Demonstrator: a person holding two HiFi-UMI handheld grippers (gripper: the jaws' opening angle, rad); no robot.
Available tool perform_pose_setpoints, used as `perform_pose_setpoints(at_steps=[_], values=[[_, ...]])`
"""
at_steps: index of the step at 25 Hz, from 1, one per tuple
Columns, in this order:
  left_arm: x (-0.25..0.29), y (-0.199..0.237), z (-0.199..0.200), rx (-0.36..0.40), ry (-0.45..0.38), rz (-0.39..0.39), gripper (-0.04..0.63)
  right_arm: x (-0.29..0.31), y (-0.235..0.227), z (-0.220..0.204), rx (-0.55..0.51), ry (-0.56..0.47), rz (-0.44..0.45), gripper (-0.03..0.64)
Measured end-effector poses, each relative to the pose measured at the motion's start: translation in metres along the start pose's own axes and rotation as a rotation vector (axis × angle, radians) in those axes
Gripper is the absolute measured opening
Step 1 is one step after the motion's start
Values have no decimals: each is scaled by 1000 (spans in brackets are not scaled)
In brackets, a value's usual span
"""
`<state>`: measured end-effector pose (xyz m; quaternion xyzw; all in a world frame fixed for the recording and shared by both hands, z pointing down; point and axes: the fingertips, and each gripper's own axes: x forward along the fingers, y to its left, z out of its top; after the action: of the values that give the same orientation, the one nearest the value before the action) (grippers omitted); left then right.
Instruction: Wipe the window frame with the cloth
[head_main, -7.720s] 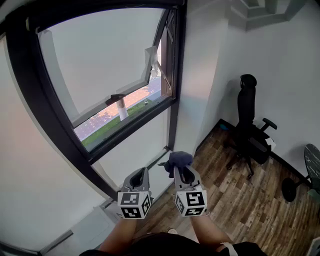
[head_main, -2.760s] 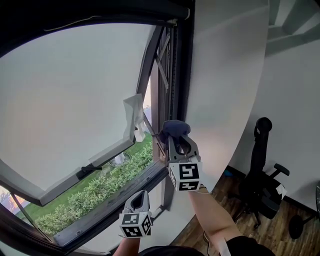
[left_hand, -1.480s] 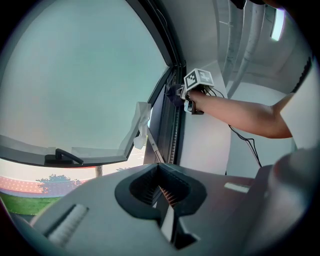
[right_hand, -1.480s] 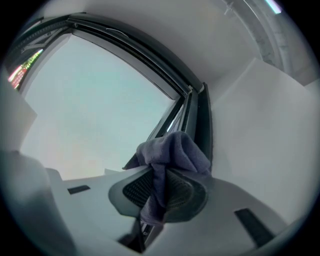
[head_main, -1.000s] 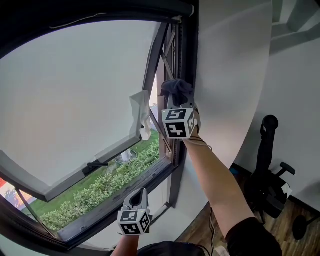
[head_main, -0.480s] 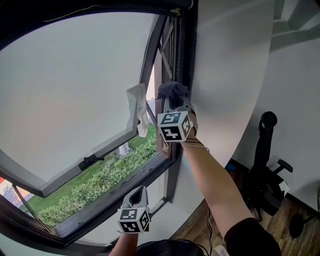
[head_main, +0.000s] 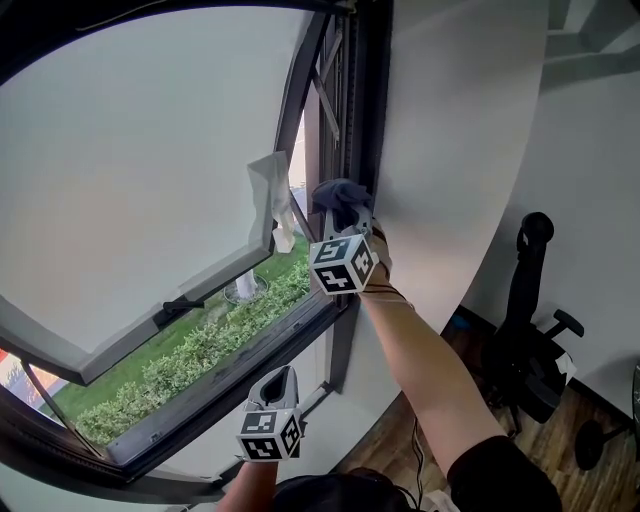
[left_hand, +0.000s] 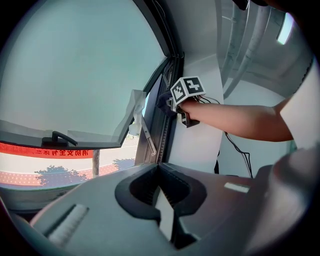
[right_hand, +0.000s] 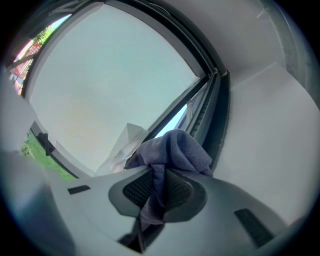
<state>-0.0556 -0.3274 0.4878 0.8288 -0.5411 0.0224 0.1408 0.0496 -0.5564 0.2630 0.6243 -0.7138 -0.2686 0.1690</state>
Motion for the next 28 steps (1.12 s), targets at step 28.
perform_pose_setpoints(at_steps=[28], values=[[-14, 15, 3, -24, -18, 32, 8, -6, 52, -70, -128, 154, 87, 54]])
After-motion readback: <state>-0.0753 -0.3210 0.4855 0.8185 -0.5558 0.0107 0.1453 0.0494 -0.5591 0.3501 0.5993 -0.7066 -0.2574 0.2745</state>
